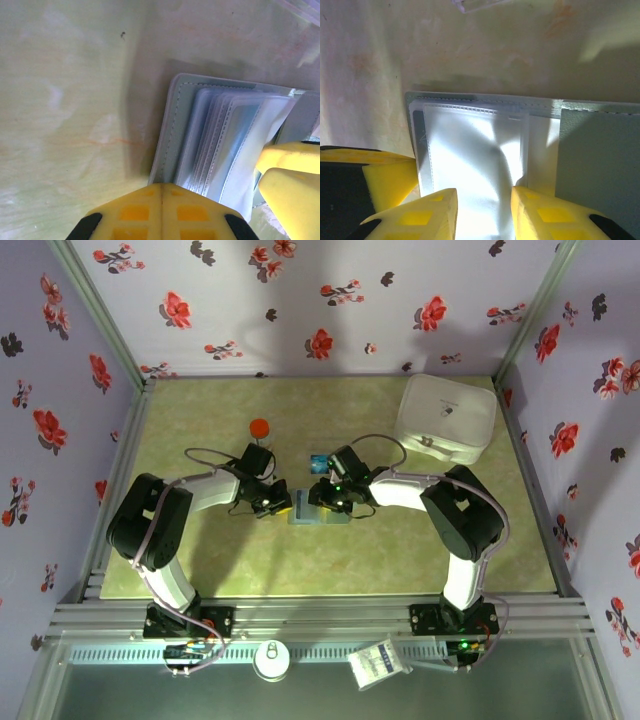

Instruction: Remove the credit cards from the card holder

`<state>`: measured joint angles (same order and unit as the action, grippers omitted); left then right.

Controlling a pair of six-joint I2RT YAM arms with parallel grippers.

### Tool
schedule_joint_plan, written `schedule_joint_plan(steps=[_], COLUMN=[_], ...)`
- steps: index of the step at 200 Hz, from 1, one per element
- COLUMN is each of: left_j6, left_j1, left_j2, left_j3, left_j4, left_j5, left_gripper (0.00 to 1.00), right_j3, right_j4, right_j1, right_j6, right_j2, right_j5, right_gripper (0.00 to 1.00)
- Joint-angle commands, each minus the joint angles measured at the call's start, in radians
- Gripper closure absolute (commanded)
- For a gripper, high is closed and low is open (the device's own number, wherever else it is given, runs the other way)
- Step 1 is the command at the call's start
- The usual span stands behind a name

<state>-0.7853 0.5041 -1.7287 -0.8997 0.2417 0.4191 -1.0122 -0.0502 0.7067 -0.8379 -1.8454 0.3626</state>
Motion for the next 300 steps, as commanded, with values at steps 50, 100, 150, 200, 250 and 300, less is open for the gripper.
schedule_joint_plan(steps=[50, 100, 150, 200, 250, 300], left_j6=[0.014, 0.0, -0.044, -0.108, -0.12, -0.118], left_j1=[0.004, 0.003, 0.005, 0.036, 0.068, 0.074], left_j2=[0.004, 0.031, 0.101, 0.106, 0.045, 0.005], left_j3=[-0.031, -0.035, -0.04, -0.041, -0.048, -0.048], left_j4=[0.032, 0.032, 0.013, -0.065, -0.087, -0.09], left_j5=[-0.012, -0.008, 0.022, 0.077, 0.075, 0.067], left_gripper=[0.99, 0.99, 0.9, 0.76, 0.73, 0.73], right_j3=[0.039, 0.034, 0.037, 0.038, 0.043, 0.041], right_j4=[-0.032, -0.025, -0.025, -0.02, -0.014, -0.014], right_j1=[-0.016, -0.022, -0.023, -0.023, -0.023, -0.023], right_j6=[0.016, 0.015, 0.016, 0.014, 0.008, 0.008], right_j2=[0.043, 0.029, 0.027, 0.029, 0.031, 0.031], right_j5=[-0.042, -0.034, -0.032, -0.033, -0.029, -0.024], right_gripper=[0.69, 0.71, 0.71, 0.71, 0.71, 0.71])
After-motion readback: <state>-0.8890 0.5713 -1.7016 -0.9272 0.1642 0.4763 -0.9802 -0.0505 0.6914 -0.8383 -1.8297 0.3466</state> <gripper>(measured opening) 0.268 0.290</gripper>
